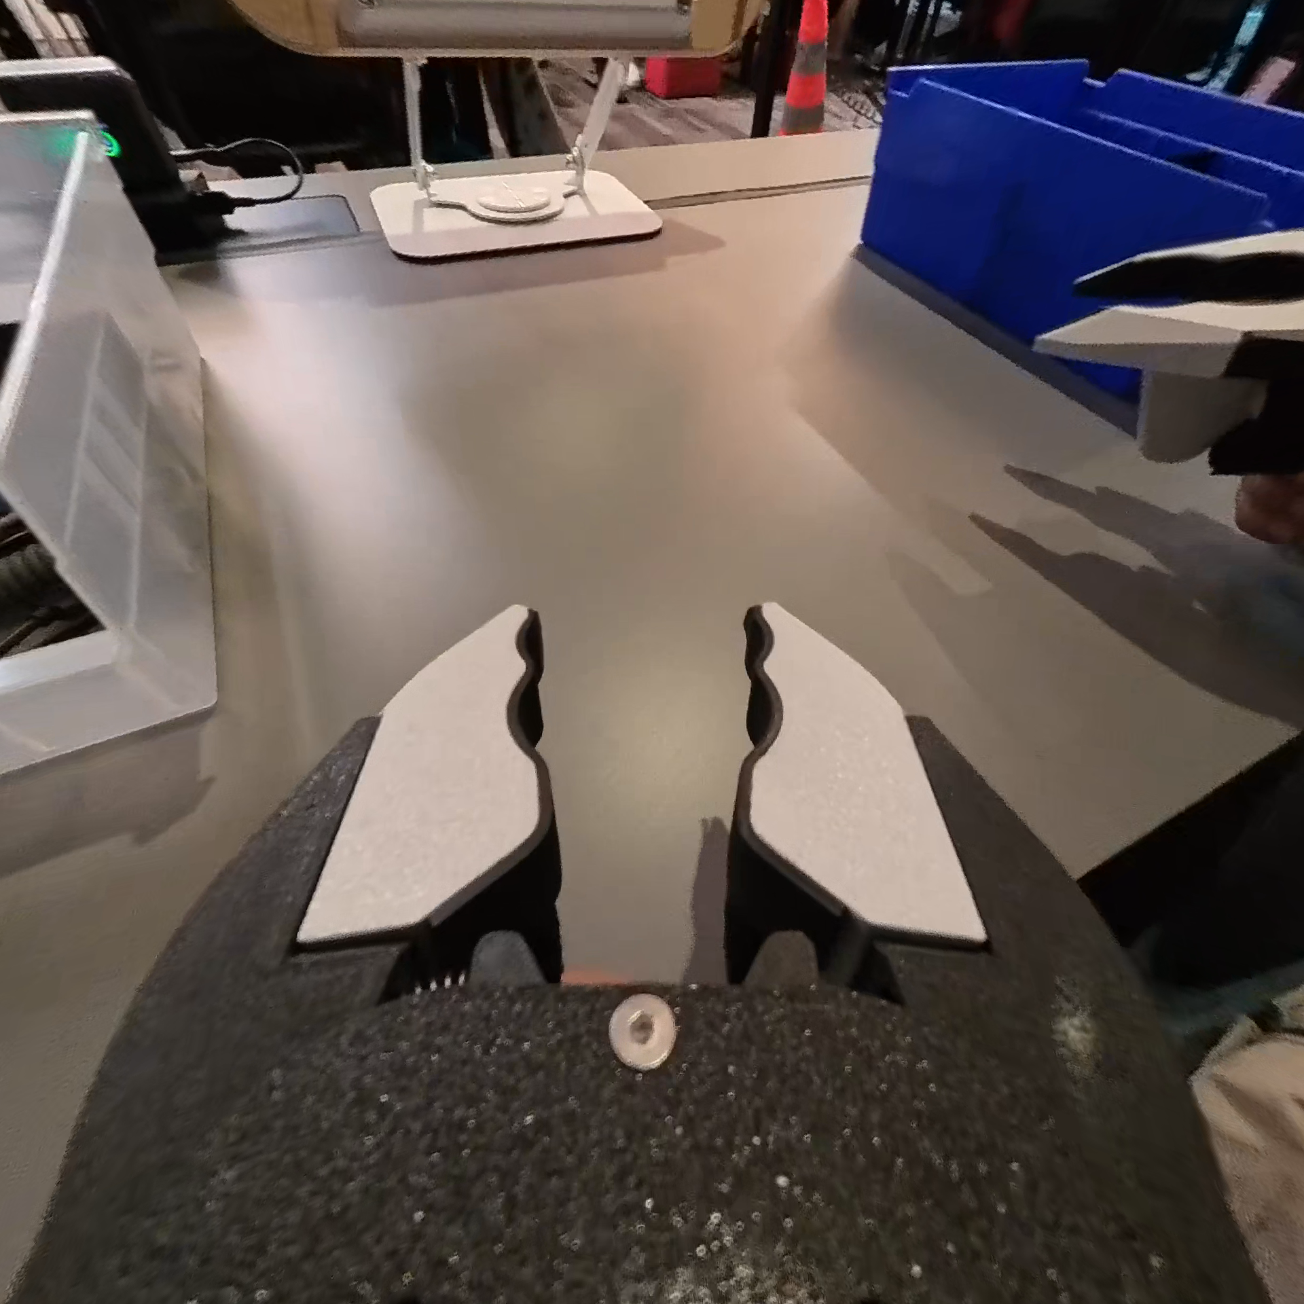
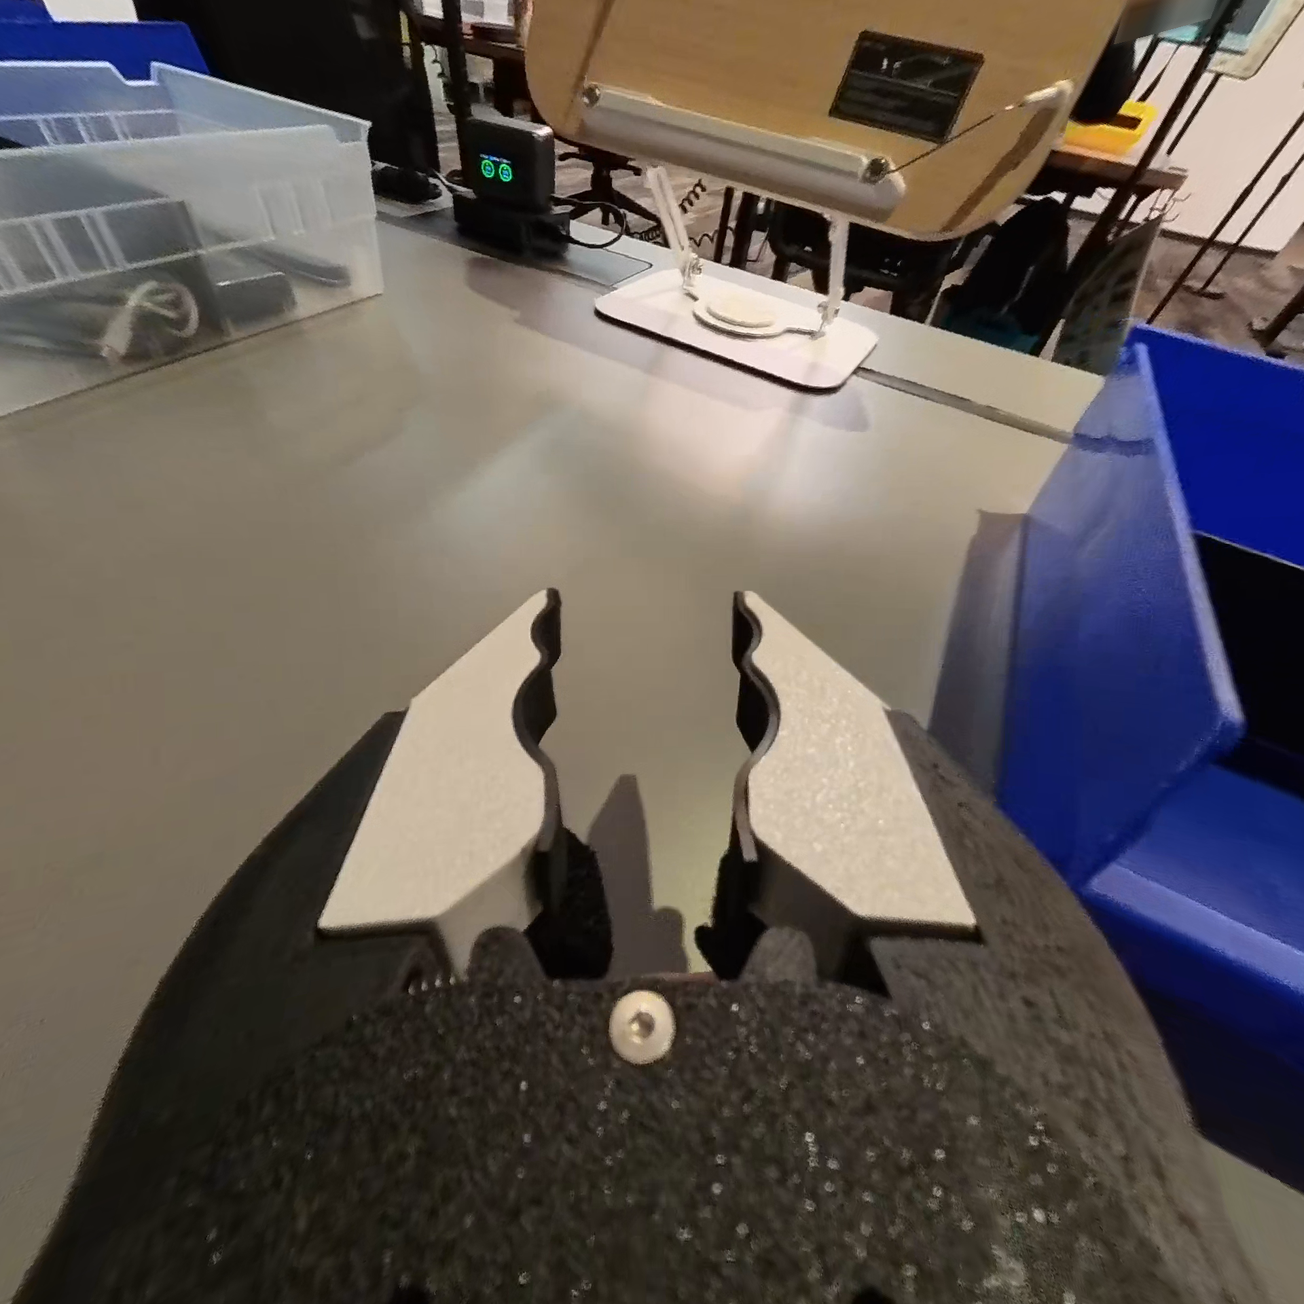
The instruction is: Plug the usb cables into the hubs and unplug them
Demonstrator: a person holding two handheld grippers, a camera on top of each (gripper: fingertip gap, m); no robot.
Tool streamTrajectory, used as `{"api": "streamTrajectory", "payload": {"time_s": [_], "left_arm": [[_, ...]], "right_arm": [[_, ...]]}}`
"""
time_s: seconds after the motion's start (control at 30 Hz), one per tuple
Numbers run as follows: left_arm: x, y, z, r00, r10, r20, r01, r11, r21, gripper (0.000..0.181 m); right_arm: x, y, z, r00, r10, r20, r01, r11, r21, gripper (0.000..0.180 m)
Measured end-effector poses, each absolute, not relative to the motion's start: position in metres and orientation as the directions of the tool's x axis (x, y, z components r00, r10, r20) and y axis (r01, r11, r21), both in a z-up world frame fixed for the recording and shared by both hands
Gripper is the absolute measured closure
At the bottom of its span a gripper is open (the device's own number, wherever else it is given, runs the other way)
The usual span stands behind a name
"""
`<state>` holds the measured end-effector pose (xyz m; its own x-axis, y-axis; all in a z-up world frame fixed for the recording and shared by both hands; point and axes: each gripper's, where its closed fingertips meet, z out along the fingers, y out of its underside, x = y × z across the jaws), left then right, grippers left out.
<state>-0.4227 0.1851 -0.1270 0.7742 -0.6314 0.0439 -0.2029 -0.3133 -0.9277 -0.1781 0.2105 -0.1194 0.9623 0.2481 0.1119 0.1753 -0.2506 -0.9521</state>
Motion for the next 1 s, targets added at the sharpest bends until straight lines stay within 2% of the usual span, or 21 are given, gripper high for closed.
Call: {"api": "streamTrajectory", "payload": {"time_s": [0.17,0.3,0.43,0.5,0.6,0.67,0.77,0.9,1.0], "left_arm": [[-0.417,0.18,-0.128,0.734,-0.665,0.135,-0.16,-0.362,-0.918,0.125],[-0.41,0.175,-0.125,0.686,-0.712,0.15,-0.173,-0.359,-0.917,0.126],[-0.415,0.175,-0.1,0.622,-0.752,0.217,-0.131,-0.374,-0.918,0.125],[-0.428,0.182,-0.074,0.565,-0.808,0.168,-0.173,-0.315,-0.933,0.126],[-0.462,0.209,-0.036,0.447,-0.894,-0.013,-0.354,-0.164,-0.921,0.133],[-0.489,0.24,-0.017,0.362,-0.928,-0.084,-0.492,-0.114,-0.863,0.137],[-0.524,0.31,0.001,0.326,-0.943,-0.07,-0.619,-0.157,-0.77,0.123],[-0.575,0.416,-0.031,0.23,-0.933,-0.276,-0.896,-0.092,-0.435,0.117],[-0.599,0.477,-0.064,0.123,-0.935,-0.333,-0.976,-0.052,-0.214,0.114]], "right_arm": [[-0.18,0.217,-0.127,0.95,0.255,0.18,0.245,-0.249,-0.937,0.131],[-0.185,0.216,-0.126,0.946,0.288,0.151,0.225,-0.245,-0.943,0.13],[-0.199,0.201,-0.127,0.941,0.335,0.051,0.148,-0.272,-0.951,0.13],[-0.206,0.193,-0.124,0.93,0.366,0.048,0.15,-0.256,-0.955,0.13],[-0.209,0.192,-0.116,0.92,0.384,0.078,0.174,-0.222,-0.959,0.13],[-0.208,0.195,-0.112,0.918,0.389,0.079,0.174,-0.216,-0.961,0.13],[-0.205,0.196,-0.109,0.919,0.391,0.047,0.141,-0.214,-0.967,0.13],[-0.202,0.196,-0.111,0.921,0.388,0.047,0.141,-0.219,-0.966,0.13],[-0.203,0.199,-0.112,0.919,0.387,0.073,0.166,-0.211,-0.963,0.129]]}}
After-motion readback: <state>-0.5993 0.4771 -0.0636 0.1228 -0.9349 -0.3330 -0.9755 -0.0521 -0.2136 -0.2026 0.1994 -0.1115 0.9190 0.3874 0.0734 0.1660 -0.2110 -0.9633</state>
